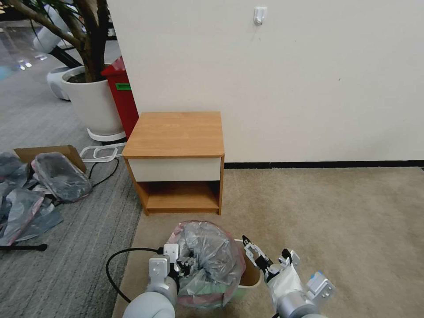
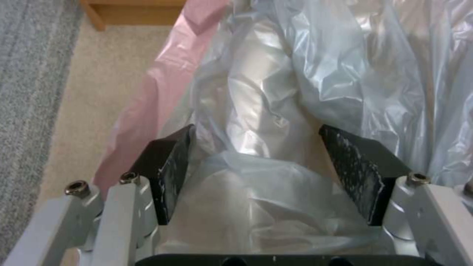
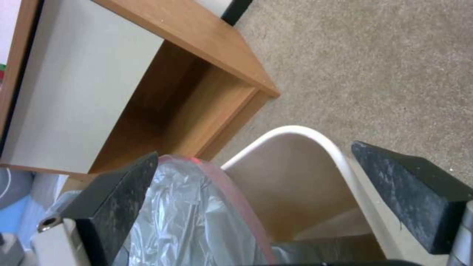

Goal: Pick up the garbage bag from the table and place it over the trash can.

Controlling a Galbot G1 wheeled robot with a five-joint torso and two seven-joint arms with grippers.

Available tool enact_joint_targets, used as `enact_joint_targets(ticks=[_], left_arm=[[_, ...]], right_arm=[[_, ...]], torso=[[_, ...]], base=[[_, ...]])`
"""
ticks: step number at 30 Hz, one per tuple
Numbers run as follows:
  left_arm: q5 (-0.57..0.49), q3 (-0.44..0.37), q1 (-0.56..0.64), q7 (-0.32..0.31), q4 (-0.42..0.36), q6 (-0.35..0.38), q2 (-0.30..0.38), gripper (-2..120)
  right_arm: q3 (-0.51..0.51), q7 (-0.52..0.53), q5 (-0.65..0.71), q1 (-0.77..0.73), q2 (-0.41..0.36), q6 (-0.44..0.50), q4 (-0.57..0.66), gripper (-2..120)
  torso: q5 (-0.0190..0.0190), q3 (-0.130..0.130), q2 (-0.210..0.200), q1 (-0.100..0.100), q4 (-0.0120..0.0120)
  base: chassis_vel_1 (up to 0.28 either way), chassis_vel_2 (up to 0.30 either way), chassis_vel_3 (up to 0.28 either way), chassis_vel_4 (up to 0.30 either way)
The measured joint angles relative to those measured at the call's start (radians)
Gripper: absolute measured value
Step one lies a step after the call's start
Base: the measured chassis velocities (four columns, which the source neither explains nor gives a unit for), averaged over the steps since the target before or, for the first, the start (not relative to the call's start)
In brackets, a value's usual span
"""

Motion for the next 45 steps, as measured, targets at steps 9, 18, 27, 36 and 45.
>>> enact_joint_targets(ticks=[9,18,27,36,45], left_arm=[[-0.01,0.006,-0.019,-0.018,0.039,-0.001,-0.005,56],[-0.01,0.002,-0.028,-0.02,0.064,-0.003,-0.005,44],[-0.01,0.003,-0.026,-0.022,0.065,-0.005,-0.006,13],[0.043,-0.05,0.009,0.15,0.094,-0.233,0.0,5],[0.061,-0.118,0.034,0.283,0.066,-0.397,0.016,5]], right_arm=[[0.003,0.0,0.0,0.003,0.003,0.002,-0.012,100],[0.001,-0.001,-0.005,0.005,0.004,0.011,-0.025,100],[-0.003,-0.002,-0.017,0.002,0.005,0.015,-0.023,100],[0.033,-0.163,-0.09,-0.017,-0.01,-0.159,0.035,100],[0.042,-0.367,-0.351,0.008,-0.038,-0.217,0.103,100]], torso=[[0.0,0.0,0.0,0.0,0.0],[0.0001,0.0,0.0,0.0,0.0],[0.0,0.0,0.0,0.0,0.0],[-0.0003,0.0,0.0,0.0,0.0],[0.0,0.0,0.0,0.0,0.0]], base=[[0.0,0.0,0.0,0.0],[0.0,0.0,0.0,0.0],[0.0,0.0,0.0,0.0],[0.0,0.0,0.0,0.0],[0.0,0.0,0.0,0.0]])
